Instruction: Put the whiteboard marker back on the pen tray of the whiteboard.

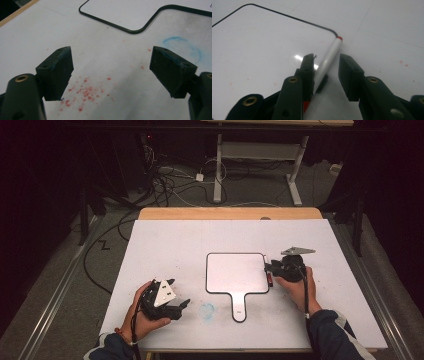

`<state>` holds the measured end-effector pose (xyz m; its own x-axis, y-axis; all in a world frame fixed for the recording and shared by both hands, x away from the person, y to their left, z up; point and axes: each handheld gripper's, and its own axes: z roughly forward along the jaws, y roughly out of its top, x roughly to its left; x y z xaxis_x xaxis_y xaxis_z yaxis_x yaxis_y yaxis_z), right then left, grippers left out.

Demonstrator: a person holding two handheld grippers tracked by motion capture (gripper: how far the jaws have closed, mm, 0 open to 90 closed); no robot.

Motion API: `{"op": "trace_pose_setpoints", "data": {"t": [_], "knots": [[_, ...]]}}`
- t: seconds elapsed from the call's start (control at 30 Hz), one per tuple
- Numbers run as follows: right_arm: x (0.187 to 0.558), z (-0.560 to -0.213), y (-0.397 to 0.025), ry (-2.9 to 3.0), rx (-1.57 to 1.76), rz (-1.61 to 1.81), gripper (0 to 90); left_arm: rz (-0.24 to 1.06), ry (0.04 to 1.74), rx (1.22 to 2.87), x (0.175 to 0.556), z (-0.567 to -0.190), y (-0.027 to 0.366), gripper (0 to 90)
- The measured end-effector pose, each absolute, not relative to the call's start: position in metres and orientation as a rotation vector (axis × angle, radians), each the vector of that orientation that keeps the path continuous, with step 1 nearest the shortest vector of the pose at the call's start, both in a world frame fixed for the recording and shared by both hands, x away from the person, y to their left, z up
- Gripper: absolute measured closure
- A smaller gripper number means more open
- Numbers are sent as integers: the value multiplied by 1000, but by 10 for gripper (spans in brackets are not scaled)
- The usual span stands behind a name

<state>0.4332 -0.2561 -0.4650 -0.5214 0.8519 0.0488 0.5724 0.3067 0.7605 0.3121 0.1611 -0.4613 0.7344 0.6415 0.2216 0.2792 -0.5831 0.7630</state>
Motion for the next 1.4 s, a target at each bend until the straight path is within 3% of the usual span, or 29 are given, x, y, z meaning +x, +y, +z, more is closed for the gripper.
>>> {"op": "trace_pose_setpoints", "data": {"t": [0.43,0.73,1.4], "knots": [[424,-467,-258,2230,1247,1098,704,624,679,2203,312,-462,160,179],[418,-460,-254,2266,1065,1096,900,615,681,2211,311,-462,158,179],[420,-462,-260,2273,1069,1097,900,619,664,2216,312,-461,157,179]]}}
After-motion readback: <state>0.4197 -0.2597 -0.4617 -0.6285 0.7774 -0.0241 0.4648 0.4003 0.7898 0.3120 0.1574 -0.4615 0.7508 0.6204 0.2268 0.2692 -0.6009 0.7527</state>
